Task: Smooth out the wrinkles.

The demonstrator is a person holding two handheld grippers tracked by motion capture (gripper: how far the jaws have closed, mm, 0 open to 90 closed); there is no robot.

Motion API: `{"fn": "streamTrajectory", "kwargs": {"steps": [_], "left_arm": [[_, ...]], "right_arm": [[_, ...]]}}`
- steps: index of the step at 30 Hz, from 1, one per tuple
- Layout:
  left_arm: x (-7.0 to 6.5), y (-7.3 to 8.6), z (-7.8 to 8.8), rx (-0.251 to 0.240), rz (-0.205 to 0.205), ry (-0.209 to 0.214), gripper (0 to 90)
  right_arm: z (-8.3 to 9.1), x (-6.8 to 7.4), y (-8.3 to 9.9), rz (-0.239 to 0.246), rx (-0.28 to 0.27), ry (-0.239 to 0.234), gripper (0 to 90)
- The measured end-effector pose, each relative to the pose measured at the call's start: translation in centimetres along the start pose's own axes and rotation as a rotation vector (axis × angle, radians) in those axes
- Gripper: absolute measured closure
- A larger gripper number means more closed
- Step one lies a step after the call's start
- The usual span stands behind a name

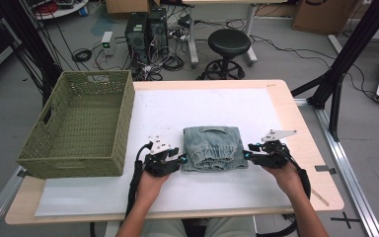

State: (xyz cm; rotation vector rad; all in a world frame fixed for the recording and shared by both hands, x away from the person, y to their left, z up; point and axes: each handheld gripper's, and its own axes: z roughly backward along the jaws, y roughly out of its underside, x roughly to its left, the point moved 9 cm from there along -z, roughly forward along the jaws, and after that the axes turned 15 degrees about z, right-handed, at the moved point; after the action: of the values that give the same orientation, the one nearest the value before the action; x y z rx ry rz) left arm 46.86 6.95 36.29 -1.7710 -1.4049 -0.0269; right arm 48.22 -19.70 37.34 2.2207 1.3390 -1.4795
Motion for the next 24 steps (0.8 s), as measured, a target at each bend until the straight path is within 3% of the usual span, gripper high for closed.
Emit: {"fn": "streamTrajectory", "kwargs": {"steps": [3, 5, 10, 17, 21, 24], "left_arm": [[-0.1, -1.2, 0.0, -0.060, 0.012, 0.022, 49.3], [0.0, -1.7, 0.0, -0.075, 0.011, 0.022, 48.1], [-0.1, -2.0, 0.2, -0.091, 0.016, 0.027, 47.6], [-0.2, -2.4, 0.4, -0.117, 0.024, 0.048, 46.2], [-0.3, -3.0, 0.2, -0.142, 0.028, 0.065, 40.1], [-0.6, -3.6, -0.1, -0.153, 0.016, 0.087, 36.4]], "right_arm": [[-1.4, 1.1, 0.6, 0.038, 0.058, -0.041, 64.4], [-1.9, 1.3, 1.3, 0.066, 0.111, -0.043, 65.2], [-2.0, 1.0, 1.7, 0.114, 0.130, -0.026, 65.0], [-2.0, 0.9, 1.7, 0.117, 0.137, -0.030, 64.4], [-1.2, 0.4, 1.3, 0.053, 0.085, -0.040, 46.1], [0.1, -0.4, -0.2, -0.001, -0.038, -0.007, 37.6]]}}
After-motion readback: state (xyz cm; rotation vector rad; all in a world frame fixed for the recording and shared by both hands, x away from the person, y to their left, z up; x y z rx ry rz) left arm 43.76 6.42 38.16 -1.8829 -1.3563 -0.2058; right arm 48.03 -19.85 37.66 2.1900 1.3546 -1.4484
